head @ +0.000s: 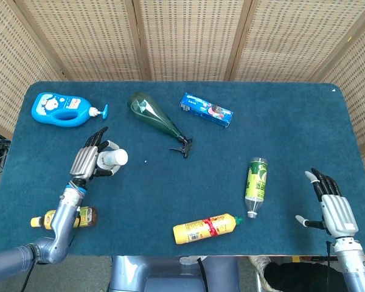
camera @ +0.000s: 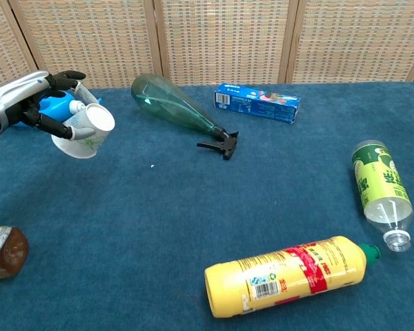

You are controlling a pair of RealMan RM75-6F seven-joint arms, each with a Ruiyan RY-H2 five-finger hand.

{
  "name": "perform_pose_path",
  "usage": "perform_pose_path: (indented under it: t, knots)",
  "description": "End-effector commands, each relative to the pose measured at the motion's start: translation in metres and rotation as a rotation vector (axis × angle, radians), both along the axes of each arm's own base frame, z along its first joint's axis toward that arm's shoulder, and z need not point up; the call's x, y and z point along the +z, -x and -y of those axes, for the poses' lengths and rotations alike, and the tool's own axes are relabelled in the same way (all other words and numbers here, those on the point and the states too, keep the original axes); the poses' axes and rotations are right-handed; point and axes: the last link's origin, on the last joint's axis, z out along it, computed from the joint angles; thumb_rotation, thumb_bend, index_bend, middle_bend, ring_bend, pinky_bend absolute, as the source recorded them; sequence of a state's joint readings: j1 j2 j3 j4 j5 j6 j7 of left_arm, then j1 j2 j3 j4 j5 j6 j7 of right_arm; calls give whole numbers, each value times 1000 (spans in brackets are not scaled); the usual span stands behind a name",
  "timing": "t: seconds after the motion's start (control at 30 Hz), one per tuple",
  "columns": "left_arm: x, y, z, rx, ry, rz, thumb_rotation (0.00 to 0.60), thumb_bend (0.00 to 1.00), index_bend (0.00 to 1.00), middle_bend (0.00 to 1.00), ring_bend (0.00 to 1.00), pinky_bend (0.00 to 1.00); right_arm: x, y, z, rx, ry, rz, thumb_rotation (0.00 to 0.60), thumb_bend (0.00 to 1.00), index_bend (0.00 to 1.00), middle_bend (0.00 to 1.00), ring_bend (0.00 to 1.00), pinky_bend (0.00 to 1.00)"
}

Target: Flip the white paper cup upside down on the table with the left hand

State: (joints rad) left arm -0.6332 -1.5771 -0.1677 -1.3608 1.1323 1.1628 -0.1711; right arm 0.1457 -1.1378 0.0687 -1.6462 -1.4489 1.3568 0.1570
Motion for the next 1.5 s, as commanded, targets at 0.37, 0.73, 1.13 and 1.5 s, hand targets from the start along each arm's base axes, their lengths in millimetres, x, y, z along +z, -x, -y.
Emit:
perform_pose_path:
  t: [0.37, 0.73, 1.13, 1.5]
  knots:
    - [-32, 28, 12, 34, 81, 206, 600, 235, 482, 28, 0, 59, -7, -1, -1, 5, -19, -17, 600, 92, 0, 0, 0, 0]
    - [-46, 56, 15, 84, 140, 242, 600, 193, 482, 28, 0, 59, -11, 0, -1, 0, -28, -32, 600, 92, 0, 0, 0, 0]
    - [-31, 58, 15, 35, 138, 206, 600, 184, 289, 0, 0, 26, -11, 0, -1, 4, -26, -37, 600, 93, 0, 0, 0, 0]
    - [3, 55, 18, -64, 55, 61, 514, 189, 56, 0, 0, 0, -9, 0, -1, 5, -19, -37, 600, 93, 0, 0, 0, 0]
